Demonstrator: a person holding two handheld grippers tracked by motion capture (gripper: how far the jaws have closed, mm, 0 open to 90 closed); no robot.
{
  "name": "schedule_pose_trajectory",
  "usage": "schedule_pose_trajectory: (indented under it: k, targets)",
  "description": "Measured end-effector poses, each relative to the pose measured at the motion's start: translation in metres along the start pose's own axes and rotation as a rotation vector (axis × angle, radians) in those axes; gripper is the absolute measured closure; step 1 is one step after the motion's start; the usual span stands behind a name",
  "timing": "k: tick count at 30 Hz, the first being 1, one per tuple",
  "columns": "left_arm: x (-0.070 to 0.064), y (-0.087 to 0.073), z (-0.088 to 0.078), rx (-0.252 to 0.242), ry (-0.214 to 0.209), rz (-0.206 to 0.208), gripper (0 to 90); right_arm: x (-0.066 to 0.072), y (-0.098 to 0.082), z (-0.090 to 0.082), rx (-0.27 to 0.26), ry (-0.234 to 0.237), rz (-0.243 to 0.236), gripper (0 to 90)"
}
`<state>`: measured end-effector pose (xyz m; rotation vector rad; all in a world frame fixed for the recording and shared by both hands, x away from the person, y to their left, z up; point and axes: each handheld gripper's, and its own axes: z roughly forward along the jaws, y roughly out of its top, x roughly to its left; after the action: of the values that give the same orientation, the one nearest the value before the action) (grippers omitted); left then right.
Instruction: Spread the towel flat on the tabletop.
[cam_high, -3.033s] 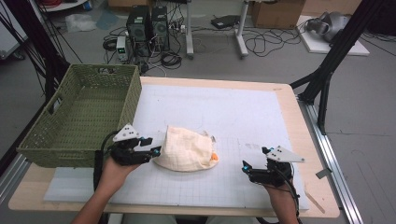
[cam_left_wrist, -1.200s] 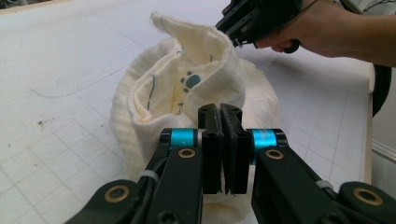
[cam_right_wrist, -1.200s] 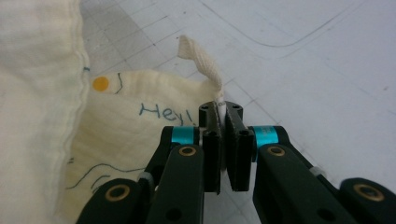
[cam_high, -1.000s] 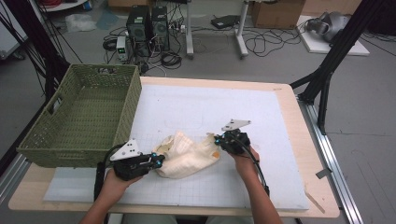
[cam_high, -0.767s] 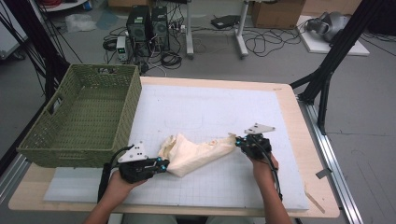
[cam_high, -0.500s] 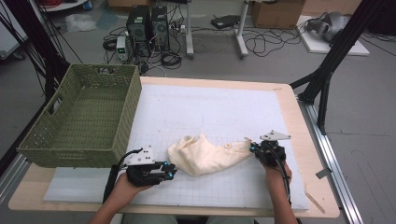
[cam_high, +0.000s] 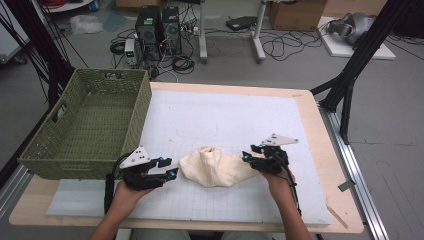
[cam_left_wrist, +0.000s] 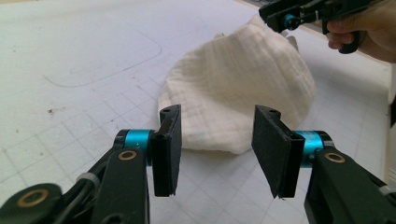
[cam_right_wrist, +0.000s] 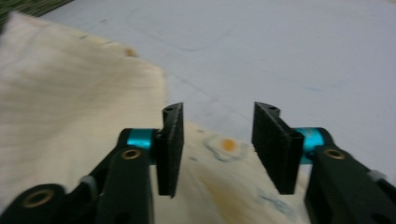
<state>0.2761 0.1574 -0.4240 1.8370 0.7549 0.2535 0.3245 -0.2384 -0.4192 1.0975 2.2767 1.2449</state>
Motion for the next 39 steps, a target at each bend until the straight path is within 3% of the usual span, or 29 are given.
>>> schedule_pose_trajectory:
  k: [4, 6, 8, 9, 10, 16, 20, 27, 34, 39]
  targets:
    - [0.001, -0.001, 0.0, 0.006, 0.015, -0.004, 49.0, 0.016, 0.004, 0.024, 0.059, 0.122, -0.038, 57.2]
    - [0.002, -0.001, 0.001, 0.005, 0.025, -0.008, 48.2, 0.022, 0.002, 0.034, 0.129, 0.122, -0.069, 60.0]
    - [0.003, -0.002, 0.0, 0.006, 0.031, -0.014, 47.8, 0.022, -0.002, 0.039, 0.178, 0.124, -0.082, 72.7]
    - [0.003, -0.002, 0.0, 0.006, 0.034, -0.014, 47.8, 0.021, -0.002, 0.038, 0.165, 0.13, -0.068, 83.8]
    - [0.004, -0.002, 0.0, 0.005, 0.037, -0.012, 47.8, 0.02, -0.002, 0.035, 0.146, 0.136, -0.068, 87.4]
    - [0.006, -0.003, -0.001, 0.0, 0.064, -0.03, 48.0, 0.022, 0.0, 0.009, 0.042, 0.153, -0.095, 88.5]
    - [0.008, -0.003, -0.002, -0.002, 0.08, -0.037, 48.2, 0.027, -0.006, -0.014, -0.018, 0.194, -0.13, 88.6]
    - [0.01, 0.002, 0.009, 0.031, 0.134, -0.047, 51.0, 0.032, -0.034, -0.042, 0.03, 0.24, -0.158, 88.6]
    - [0.016, 0.015, 0.039, 0.057, 0.158, -0.097, 42.8, 0.035, -0.054, -0.053, 0.103, 0.237, -0.159, 87.4]
    - [0.009, 0.023, 0.058, 0.067, 0.141, -0.057, 42.1, 0.027, -0.044, -0.059, 0.02, 0.177, -0.11, 64.6]
